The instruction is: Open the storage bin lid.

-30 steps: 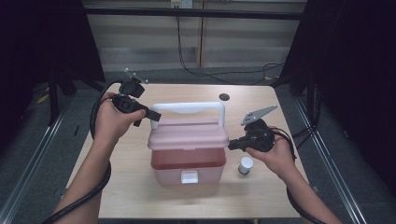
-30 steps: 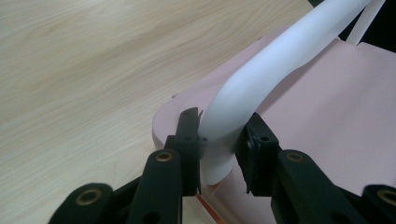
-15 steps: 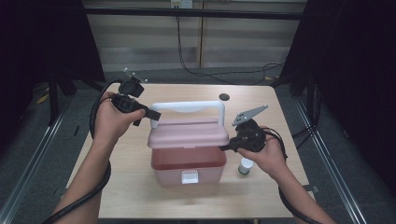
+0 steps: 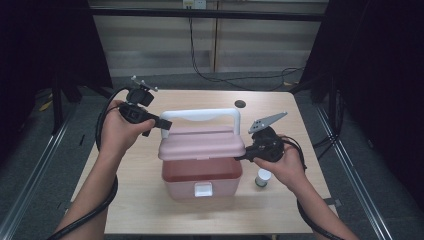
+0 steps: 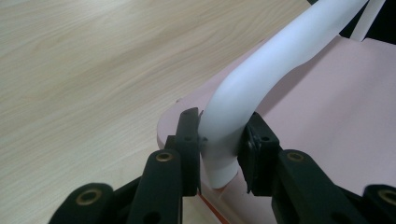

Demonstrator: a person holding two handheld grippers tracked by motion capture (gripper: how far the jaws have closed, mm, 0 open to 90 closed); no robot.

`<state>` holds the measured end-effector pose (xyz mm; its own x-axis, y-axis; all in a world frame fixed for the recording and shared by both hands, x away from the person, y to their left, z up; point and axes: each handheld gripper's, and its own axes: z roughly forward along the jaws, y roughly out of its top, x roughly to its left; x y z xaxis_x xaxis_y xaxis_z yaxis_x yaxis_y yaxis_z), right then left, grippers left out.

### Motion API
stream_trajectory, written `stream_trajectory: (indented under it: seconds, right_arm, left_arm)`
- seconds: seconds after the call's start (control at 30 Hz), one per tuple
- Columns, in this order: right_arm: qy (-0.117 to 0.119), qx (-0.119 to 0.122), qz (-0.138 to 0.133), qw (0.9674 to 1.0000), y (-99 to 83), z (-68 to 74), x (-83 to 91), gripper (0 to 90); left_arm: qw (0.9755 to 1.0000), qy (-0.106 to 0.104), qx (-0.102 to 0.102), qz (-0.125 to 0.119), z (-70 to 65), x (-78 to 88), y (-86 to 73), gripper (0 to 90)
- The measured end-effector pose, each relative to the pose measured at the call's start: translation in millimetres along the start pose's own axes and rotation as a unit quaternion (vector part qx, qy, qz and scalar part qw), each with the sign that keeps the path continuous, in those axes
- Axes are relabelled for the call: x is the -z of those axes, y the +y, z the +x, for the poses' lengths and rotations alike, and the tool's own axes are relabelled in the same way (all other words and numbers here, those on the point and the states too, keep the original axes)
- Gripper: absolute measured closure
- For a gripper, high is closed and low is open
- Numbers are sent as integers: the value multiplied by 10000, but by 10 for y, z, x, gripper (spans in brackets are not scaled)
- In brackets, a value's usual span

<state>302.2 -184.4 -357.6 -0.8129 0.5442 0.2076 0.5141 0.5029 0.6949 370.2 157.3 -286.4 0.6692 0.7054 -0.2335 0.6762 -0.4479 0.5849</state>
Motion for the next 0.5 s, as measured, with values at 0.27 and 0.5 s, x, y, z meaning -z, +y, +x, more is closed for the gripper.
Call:
stream_trajectory:
  seconds: [0.27, 0.5]
  right_arm:
    - [-18, 46, -17, 10000, 15, 2, 21, 900]
    - [-4, 20, -36, 10000, 10, -7, 19, 900]
  left_arm:
    - [9998, 116, -103, -95, -8, -15, -9, 674]
    - [9996, 221, -80, -183, -5, 17, -54, 501]
